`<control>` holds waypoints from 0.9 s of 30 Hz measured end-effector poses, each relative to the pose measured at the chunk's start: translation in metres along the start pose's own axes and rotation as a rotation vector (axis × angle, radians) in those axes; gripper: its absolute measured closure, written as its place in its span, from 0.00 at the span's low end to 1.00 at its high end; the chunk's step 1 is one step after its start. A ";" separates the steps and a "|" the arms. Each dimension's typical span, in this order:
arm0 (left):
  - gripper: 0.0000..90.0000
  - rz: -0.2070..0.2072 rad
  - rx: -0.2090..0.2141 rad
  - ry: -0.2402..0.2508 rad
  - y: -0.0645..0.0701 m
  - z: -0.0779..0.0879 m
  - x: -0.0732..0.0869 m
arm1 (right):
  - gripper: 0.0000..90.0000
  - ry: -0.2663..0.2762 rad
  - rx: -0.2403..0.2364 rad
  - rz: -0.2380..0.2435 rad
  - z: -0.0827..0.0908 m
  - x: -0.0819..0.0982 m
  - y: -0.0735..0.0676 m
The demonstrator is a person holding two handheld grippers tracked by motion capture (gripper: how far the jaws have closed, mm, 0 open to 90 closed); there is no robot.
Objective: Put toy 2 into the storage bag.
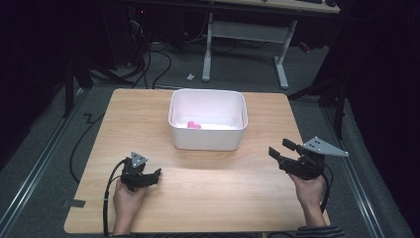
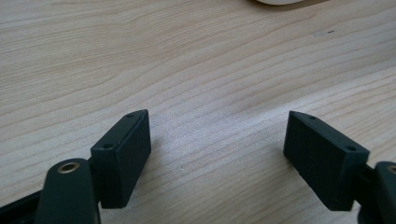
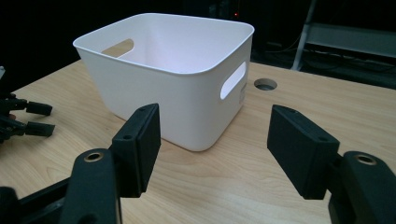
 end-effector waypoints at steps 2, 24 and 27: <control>0.26 0.000 0.000 0.000 0.000 0.000 0.000 | 0.39 0.006 -0.005 -0.009 0.000 0.004 0.000; 0.26 0.000 -0.001 0.000 0.000 0.000 0.000 | 0.40 0.002 -0.039 -0.100 -0.016 0.045 -0.014; 0.26 0.000 -0.001 0.000 0.000 0.000 0.000 | 0.40 -0.006 -0.041 -0.096 -0.020 0.048 -0.016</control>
Point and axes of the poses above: each handheld gripper's, and its own axes: z roughly backward along the jaws, x roughly out of its underside, y roughly to its right, the point moved 4 cm from there along -z, roughly forward along the jaws, and after that the axes turned 13 degrees about z, right-handed, at the moved point
